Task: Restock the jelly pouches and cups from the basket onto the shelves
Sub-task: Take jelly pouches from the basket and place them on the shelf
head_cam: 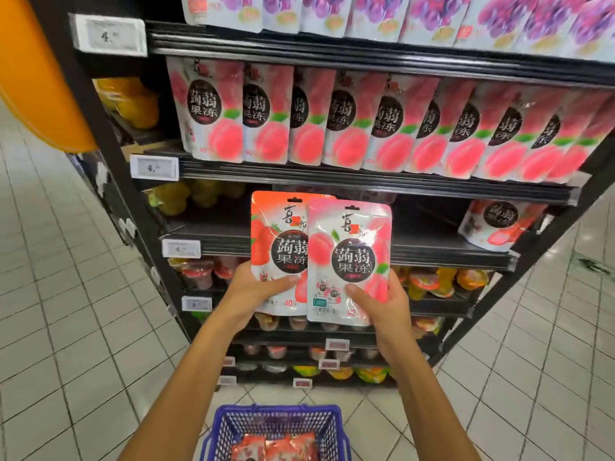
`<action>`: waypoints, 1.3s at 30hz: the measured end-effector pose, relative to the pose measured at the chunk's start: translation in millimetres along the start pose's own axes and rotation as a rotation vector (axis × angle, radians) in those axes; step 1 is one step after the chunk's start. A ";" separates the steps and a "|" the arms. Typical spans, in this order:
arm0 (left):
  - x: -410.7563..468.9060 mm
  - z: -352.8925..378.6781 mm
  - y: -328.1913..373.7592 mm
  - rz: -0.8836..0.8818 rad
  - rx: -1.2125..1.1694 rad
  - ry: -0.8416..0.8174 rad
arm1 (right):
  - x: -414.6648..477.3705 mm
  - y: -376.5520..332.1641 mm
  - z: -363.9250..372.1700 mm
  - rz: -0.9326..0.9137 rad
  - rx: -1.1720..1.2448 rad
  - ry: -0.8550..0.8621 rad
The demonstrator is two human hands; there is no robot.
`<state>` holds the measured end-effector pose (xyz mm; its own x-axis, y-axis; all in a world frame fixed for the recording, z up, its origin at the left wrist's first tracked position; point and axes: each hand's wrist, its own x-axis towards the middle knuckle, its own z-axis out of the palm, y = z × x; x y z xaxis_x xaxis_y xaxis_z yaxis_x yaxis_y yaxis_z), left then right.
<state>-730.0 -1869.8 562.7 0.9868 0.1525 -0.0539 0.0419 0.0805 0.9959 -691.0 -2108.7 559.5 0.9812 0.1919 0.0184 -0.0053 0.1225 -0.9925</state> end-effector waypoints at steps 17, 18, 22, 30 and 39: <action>11.0 11.7 31.3 0.111 -0.095 -0.123 | -5.7 -25.9 3.7 -0.099 0.035 0.048; 10.4 13.7 31.0 0.112 -0.096 -0.121 | -6.9 -25.4 2.0 -0.099 0.034 0.053; 7.8 19.1 31.8 0.118 -0.109 -0.118 | -11.6 -26.3 -2.6 -0.106 0.015 0.074; 1.8 25.6 28.2 0.096 -0.100 -0.115 | -22.7 -25.0 -10.4 -0.114 0.026 0.081; -9.5 27.6 15.9 0.076 -0.109 -0.089 | -33.1 -21.6 -6.4 -0.099 0.095 0.067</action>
<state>-734.3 -1897.1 581.1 0.9966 0.0748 0.0332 -0.0462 0.1792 0.9827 -722.1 -2124.0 579.6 0.9886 0.1090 0.1042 0.0769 0.2298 -0.9702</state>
